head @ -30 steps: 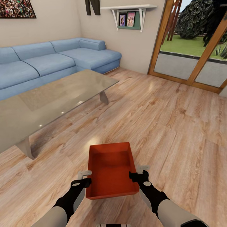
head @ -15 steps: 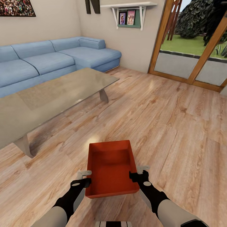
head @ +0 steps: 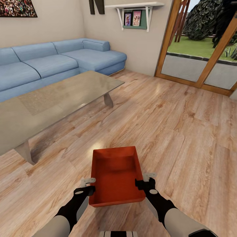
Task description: Move the two storage containers from the living room to the garage. In the garage, place one container on the floor and stack the other container on top of it (either order is fine).
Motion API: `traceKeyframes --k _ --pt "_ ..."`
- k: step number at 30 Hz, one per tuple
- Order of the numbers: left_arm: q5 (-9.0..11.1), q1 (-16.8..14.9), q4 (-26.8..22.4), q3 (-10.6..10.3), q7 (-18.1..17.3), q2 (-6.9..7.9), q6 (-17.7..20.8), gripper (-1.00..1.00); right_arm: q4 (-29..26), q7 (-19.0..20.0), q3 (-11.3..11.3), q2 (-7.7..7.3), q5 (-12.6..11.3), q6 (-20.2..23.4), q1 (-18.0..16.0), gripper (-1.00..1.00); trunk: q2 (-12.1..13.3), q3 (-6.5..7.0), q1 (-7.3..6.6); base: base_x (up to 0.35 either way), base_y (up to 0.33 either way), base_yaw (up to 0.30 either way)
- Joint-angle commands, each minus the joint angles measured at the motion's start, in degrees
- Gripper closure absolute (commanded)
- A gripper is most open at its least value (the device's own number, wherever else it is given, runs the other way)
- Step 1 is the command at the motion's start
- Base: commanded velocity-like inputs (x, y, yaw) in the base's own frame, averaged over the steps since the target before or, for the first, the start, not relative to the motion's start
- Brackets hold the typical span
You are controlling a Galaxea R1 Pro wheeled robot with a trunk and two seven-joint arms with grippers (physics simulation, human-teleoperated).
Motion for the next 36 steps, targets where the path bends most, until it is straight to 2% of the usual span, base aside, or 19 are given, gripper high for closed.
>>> traceKeyframes --k 1,5,12,20,25,36 --pt "0.58 0.0 -0.12 -0.1 0.28 0.0 0.25 -1.0 0.01 -0.52 0.47 -0.02 -0.27 0.02 -0.04 -1.0 -0.01 -0.04 -0.01 0.0 0.0 0.0" --pt "0.63 0.0 -0.42 -0.08 0.21 0.0 0.22 -1.0 -0.54 -1.38 0.46 -0.02 -0.14 -0.17 -0.04 -1.0 -0.01 -0.04 -0.01 0.0 0.0 0.0" --pt "0.65 0.0 -3.94 -0.1 0.22 -0.08 0.36 -1.0 -0.95 -3.97 0.34 0.03 -0.39 -0.22 -0.06 -1.0 -0.01 -0.04 -0.01 0.0 0.0 0.0" --pt "0.65 0.0 -4.73 -0.04 -0.11 -0.09 0.44 -1.0 -1.02 -12.13 0.23 -0.02 -0.98 0.06 -0.04 -1.0 -0.01 -0.04 -0.01 0.0 0.0 0.039" --pt "0.65 0.0 -4.84 -0.07 -0.2 -0.09 0.4 -1.0 -1.04 -12.4 0.35 -0.1 -0.98 -0.11 -0.04 -1.0 -0.01 -0.04 -0.01 0.0 0.0 0.179" --pt "0.72 0.01 -4.87 -0.08 -0.39 -0.16 0.34 -1.0 -1.04 -11.11 0.64 -0.37 -0.35 -0.29 -0.04 -1.0 -0.01 -0.04 -0.01 0.0 0.0 0.014"
